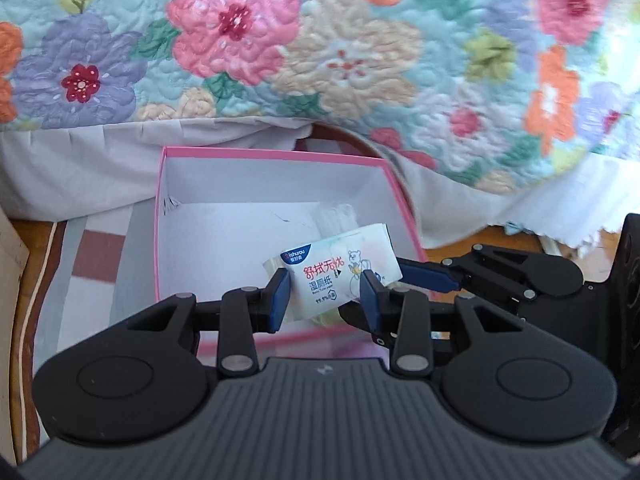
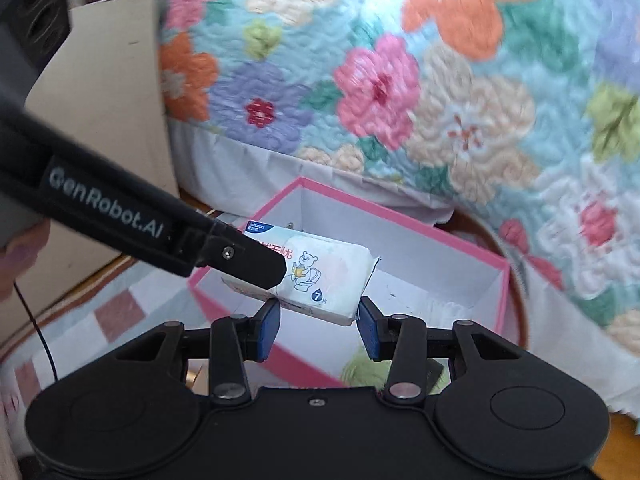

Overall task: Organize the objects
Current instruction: 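Carry the wet-wipes pack into the pink box and lower it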

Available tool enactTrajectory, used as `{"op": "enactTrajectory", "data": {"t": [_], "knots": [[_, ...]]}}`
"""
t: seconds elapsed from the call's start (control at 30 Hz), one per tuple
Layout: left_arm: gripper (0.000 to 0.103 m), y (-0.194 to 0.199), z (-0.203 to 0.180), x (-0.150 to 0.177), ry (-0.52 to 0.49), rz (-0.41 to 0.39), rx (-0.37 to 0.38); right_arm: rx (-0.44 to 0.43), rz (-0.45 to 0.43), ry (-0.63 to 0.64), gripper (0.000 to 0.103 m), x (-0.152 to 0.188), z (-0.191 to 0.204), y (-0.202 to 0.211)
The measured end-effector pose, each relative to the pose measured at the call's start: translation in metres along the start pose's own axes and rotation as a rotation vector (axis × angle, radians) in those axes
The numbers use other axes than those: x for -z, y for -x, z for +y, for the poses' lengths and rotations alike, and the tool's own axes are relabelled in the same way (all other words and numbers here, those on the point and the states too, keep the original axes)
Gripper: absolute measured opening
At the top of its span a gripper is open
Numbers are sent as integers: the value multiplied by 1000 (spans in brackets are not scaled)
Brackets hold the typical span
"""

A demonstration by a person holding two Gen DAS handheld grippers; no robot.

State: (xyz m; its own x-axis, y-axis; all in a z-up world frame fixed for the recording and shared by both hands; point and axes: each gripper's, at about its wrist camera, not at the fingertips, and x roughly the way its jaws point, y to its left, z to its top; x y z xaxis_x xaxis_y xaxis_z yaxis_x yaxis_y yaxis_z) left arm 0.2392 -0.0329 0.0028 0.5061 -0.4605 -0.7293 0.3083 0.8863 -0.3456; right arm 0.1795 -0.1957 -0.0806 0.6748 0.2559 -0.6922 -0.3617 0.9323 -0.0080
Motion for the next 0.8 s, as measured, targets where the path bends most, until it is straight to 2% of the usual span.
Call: {"op": "enactTrajectory", "data": {"t": [0.23,0.4,0.5,0.6,0.8], "knots": [[37,-78,15,-31,71,50,-35,-25,112,-143,47,-15,-50,-71],[37,-124,30,-39,126,95,-26,-7,190,-173,47,-16,-67,-109],[37,-149,39,-40,175,126,-3,-3,232,-221,47,-11,-80,-123],[36,-176,48,-37,265,180,17,16,251,-271,47,-4,-89,-132],[36,-203,58,-21,336,235,38,8,309,-304,47,9,-98,-148]]}}
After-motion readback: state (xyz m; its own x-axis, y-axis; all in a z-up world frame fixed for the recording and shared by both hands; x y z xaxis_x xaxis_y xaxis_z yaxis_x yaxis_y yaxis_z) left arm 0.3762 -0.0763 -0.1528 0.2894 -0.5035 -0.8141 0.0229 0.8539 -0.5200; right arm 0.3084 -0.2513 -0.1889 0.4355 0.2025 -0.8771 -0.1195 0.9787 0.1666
